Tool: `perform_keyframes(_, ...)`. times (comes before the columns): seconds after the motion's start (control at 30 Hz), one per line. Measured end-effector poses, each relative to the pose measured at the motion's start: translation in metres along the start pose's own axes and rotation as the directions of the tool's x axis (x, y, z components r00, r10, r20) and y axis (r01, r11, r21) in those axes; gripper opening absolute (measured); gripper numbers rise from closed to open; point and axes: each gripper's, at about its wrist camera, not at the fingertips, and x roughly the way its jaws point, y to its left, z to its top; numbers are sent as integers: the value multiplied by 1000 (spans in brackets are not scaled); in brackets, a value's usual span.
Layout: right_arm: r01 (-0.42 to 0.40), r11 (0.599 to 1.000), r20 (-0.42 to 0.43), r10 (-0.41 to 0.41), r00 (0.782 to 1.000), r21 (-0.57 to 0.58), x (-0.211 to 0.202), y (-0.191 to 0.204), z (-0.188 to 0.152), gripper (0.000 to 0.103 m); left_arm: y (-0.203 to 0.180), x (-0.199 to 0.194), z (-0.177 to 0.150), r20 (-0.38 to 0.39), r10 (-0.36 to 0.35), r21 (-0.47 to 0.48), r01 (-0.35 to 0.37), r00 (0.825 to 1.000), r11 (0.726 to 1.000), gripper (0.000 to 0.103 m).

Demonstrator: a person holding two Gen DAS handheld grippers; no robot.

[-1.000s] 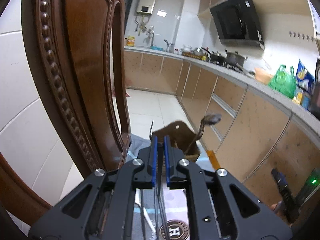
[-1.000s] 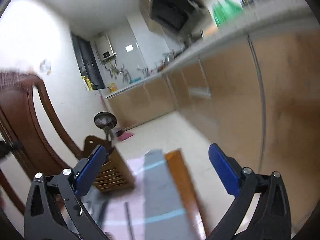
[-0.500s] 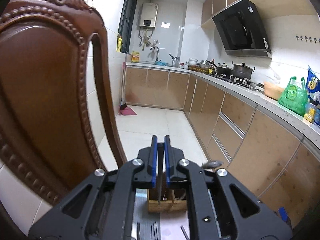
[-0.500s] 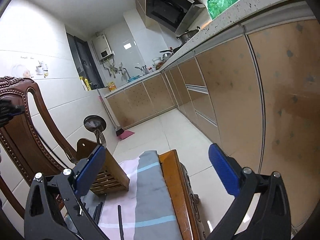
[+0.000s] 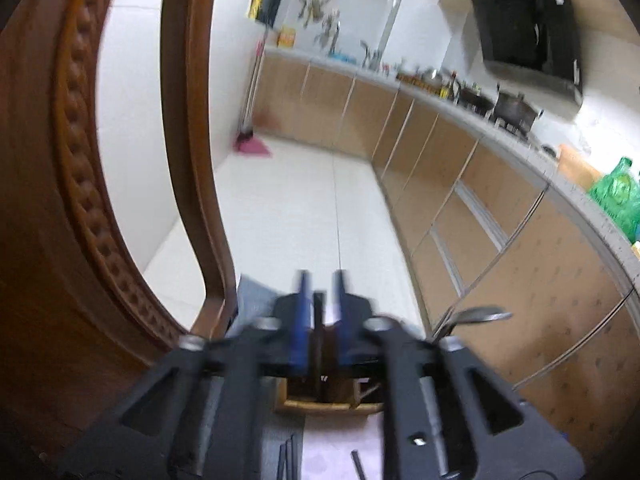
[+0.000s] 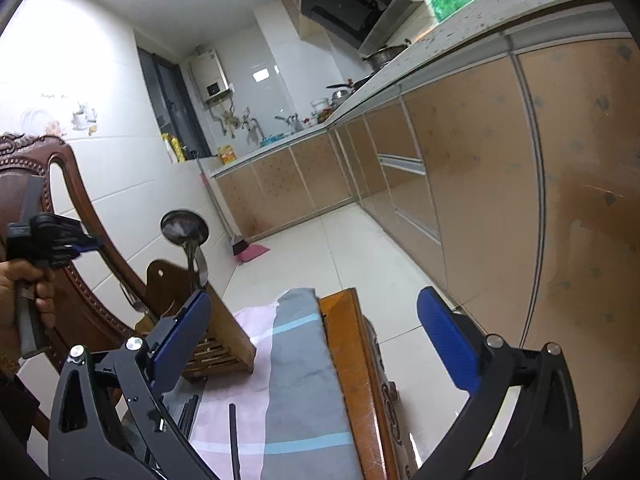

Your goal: Organize utensils

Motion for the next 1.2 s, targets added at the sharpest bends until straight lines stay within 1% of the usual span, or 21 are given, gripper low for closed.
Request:
perform_keyframes(0.03, -9, 1000, -6, 9, 1000, -4, 1, 2, -1, 100, 0, 0, -2, 8, 9, 7, -9, 1000, 1000, 68)
perform_keyframes(0.07, -14, 1000, -11, 14, 1000, -11, 2, 4, -2, 100, 1, -3, -4, 28, 24, 20, -25, 999, 1000, 73)
perform_keyframes(0.1, -18, 1000, -12, 17, 1000, -22, 2, 7, -2, 100, 1, -10, -6, 45, 35, 40, -37, 998, 999, 73)
perform_keyframes(0.17, -27, 999, -10, 26, 1000, -39, -1, 11, -3, 100, 0, -27, -9, 62, 17, 62, -21, 998, 998, 74)
perform_keyframes(0.23, -31, 997, -7, 30, 1000, -69, -5, 16, -4, 100, -3, -52, -18, 97, 14, 97, -24, 995, 995, 75)
perform_keyframes(0.3, -42, 995, -16, 41, 999, -95, -8, 21, -6, 100, -5, -86, -40, 151, 25, 158, -49, 988, 986, 81)
perform_keyframes(0.33, -50, 992, -25, 47, 999, -113, -11, 25, -7, 100, -6, -97, -51, 171, 33, 180, -64, 985, 982, 86)
perform_keyframes(0.4, -65, 986, -47, 59, 997, -153, -14, 32, -10, 100, -8, -122, -88, 211, 68, 237, -118, 975, 964, 87)
perform_keyframes(0.47, -83, 977, -75, 70, 995, -197, -19, 40, -15, 100, -6, -135, -119, 207, 78, 271, -134, 975, 953, 88)
perform_keyframes(0.53, -99, 970, -106, 76, 991, -224, -23, 47, -20, 100, -1, -144, -158, 178, 93, 287, -142, 980, 947, 88)
perform_keyframes(0.6, -114, 965, -151, 79, 985, -236, -26, 54, -27, 100, 2, -146, -194, 129, 102, 276, -134, 986, 952, 88)
perform_keyframes(0.7, -132, 953, -221, 72, 973, -272, -32, 66, -45, 100, 0, -144, -230, 85, 111, 260, -130, 990, 957, 88)
perform_keyframes(0.8, -147, 946, -243, 75, 967, -290, -44, 76, -63, 100, 2, -137, -249, 41, 131, 249, -137, 991, 959, 88)
perform_keyframes(0.87, -164, 939, -263, 83, 961, -304, -51, 83, -76, 100, 6, -136, -258, 25, 132, 246, -134, 991, 960, 88)
perform_keyframes(0.93, -171, 933, -271, 84, 959, -317, -57, 88, -85, 100, 8, -135, -262, 20, 146, 258, -146, 989, 955, 87)
perform_keyframes(1.03, -167, 932, -268, 80, 960, -322, -61, 91, -90, 100, 13, -136, -260, 10, 141, 247, -139, 990, 959, 87)
perform_keyframes(1.2, -156, 936, -257, 74, 963, -314, -55, 89, -87, 100, 12, -129, -256, -9, 132, 248, -126, 991, 961, 87)
